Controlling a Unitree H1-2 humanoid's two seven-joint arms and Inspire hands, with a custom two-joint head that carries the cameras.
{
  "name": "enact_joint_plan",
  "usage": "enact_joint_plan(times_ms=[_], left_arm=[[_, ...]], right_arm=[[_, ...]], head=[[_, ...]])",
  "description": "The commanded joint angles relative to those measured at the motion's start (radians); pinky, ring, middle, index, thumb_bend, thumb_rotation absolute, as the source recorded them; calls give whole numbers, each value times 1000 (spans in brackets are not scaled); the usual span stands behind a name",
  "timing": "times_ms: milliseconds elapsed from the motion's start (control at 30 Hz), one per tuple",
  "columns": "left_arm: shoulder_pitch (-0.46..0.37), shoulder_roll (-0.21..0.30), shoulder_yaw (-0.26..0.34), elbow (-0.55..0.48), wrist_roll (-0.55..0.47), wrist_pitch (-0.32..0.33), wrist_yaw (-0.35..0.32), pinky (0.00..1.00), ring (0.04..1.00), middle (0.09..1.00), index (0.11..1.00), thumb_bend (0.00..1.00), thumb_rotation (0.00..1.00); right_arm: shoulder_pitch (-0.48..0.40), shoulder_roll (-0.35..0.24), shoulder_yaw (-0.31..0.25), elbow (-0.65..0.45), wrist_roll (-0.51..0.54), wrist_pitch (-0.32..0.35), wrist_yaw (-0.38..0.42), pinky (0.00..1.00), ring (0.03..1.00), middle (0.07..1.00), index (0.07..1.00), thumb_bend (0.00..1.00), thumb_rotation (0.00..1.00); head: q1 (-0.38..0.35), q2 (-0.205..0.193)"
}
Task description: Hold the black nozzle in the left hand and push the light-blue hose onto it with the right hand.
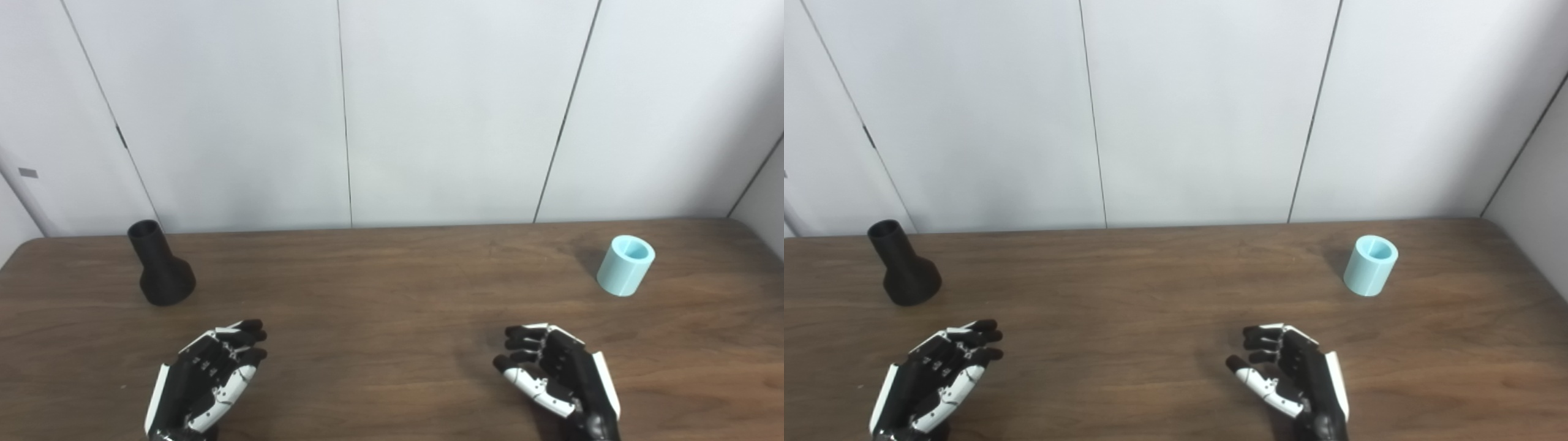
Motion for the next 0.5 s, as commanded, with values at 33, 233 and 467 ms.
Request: enact_joint_plan(times_ms=[33,233,467], left_arm=[[36,-15,-3,3,-4,2,6,597,682,696,500,483,83],[39,-14,2,-1,-2,2,8,585,672,687,499,483,81],[43,-28,15,-7,49,-15,49,558,644,664,499,482,80]], right_arm=[[-25,-22,-9,-48,26,-17,15,551,625,650,494,483,148],[-17,-34,-10,-42,47,-27,23,546,627,647,494,482,146],[-22,-9,-9,-23,73,-12,17,539,616,636,494,484,148]], head=[[-7,0],[-13,5],[-8,13]])
